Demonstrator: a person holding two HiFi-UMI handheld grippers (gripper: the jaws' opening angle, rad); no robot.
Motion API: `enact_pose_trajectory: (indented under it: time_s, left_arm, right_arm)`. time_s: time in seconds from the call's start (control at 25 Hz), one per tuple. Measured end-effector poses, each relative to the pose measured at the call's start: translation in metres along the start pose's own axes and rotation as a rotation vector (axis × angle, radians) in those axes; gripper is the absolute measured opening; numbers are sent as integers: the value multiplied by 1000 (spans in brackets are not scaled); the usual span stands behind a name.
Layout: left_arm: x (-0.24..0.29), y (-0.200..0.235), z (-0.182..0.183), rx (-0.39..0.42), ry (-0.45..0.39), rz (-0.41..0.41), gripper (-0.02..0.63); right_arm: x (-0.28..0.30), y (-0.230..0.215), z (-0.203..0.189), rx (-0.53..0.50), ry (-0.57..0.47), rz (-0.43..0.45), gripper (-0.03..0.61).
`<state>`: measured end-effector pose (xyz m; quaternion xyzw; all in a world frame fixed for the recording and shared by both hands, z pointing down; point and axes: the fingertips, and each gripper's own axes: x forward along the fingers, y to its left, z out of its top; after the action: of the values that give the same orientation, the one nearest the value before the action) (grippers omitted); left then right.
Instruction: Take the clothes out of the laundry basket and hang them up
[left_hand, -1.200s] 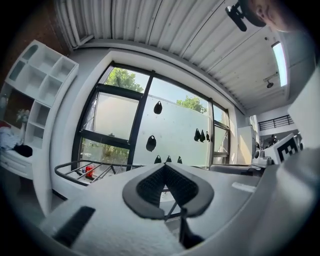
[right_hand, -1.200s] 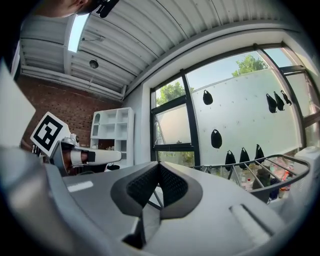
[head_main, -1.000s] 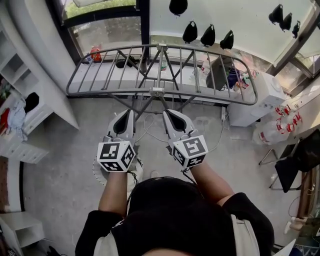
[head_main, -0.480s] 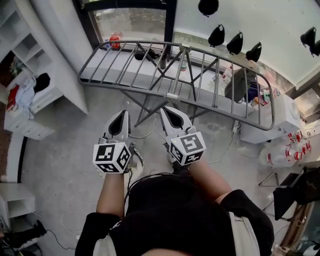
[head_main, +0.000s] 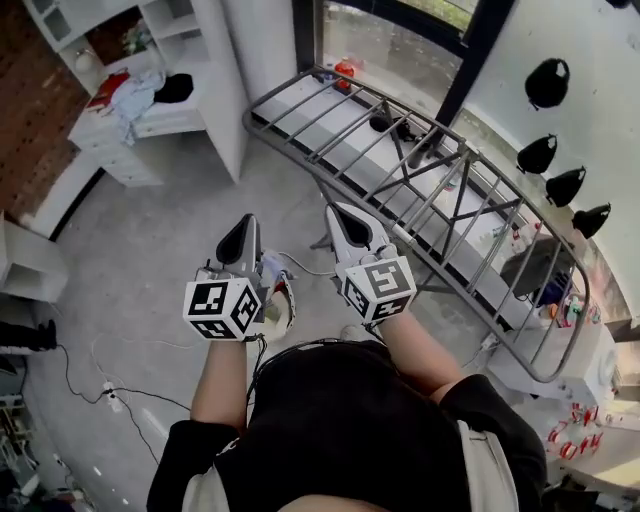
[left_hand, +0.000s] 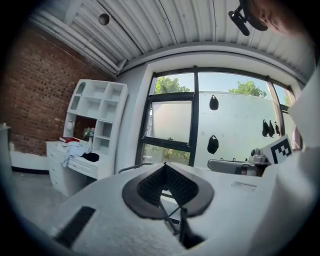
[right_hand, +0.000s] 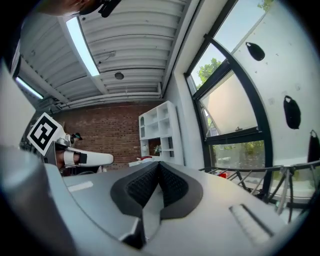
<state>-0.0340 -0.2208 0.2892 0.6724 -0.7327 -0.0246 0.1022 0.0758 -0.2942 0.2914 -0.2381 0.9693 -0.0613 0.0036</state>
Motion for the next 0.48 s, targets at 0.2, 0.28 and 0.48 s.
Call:
enact_pose_trajectory:
  time_s: [0.2,0.28,0.48]
  left_arm:
    - [-39,41,1,-14,-27,208,8]
    - [-59,58,1,-24,-38,290,8]
    - [-127,92,-3,-54,-67,510,8]
  right_arm:
    - [43,39,-4,-3,15,194,12]
    - [56,62,-7,-7,22,274,12]
    - [79,133,-15,-8,44,491,12]
